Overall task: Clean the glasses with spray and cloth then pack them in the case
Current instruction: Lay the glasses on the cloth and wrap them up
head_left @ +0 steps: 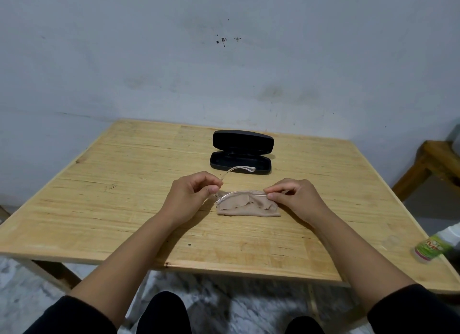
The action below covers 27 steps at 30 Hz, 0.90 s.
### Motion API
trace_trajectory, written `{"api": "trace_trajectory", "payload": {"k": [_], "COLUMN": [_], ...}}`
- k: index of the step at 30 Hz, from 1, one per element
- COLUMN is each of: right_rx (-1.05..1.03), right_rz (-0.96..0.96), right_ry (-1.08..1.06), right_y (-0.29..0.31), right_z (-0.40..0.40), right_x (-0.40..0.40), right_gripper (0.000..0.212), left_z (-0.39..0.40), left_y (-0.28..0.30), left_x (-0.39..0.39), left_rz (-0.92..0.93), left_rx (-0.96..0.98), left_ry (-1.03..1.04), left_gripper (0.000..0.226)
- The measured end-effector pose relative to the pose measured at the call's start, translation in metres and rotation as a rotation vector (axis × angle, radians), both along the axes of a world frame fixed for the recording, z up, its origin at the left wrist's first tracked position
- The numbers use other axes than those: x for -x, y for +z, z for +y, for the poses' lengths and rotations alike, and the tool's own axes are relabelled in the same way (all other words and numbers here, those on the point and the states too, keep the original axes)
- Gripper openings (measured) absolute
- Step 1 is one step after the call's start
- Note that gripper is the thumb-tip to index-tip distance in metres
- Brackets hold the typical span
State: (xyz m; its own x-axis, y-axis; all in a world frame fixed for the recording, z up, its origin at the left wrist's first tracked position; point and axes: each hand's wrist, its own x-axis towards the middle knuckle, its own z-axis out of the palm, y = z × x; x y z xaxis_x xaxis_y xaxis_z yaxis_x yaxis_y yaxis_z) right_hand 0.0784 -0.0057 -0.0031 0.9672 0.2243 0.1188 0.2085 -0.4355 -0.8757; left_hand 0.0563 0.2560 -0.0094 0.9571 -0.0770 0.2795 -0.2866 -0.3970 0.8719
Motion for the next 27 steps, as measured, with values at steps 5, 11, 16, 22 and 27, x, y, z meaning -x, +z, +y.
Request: {"api": "trace_trajectory", "payload": {"k": [5, 11, 16, 22, 27], "right_rx": [-0.036, -0.129, -0.041, 0.122, 0.119], "right_rz": [0.066, 0.120, 0.143, 0.052, -0.019], "right_ry": [-0.034, -0.082, -0.073, -0.049, -0.141], "right_y": [0.000, 0.005, 0.012, 0.014, 0.017], "right_z": [0.000, -0.005, -0.008, 0.000, 0.012], "right_x": [0.001, 0.007, 0.015, 0.018, 0.008], "right_gripper": [0.014, 0.012, 0.020, 0.023, 0.016], "left_z": [-0.005, -0.014, -0.016, -0.018, -0.018], "left_y": [0.009, 0.012, 0.012, 0.006, 0.013], "left_x": [0.002, 0.001, 0.008, 0.010, -0.005], "left_rz": [-0.035, -0.072, -0.001, -0.024, -0.070], "left_rx": [-0.095, -0.341, -0.363, -0.381, -0.337], "left_ry": [-0.015, -0.054, 0.016, 0.073, 0.124], "left_gripper": [0.015, 0.018, 0.030, 0.017, 0.013]}}
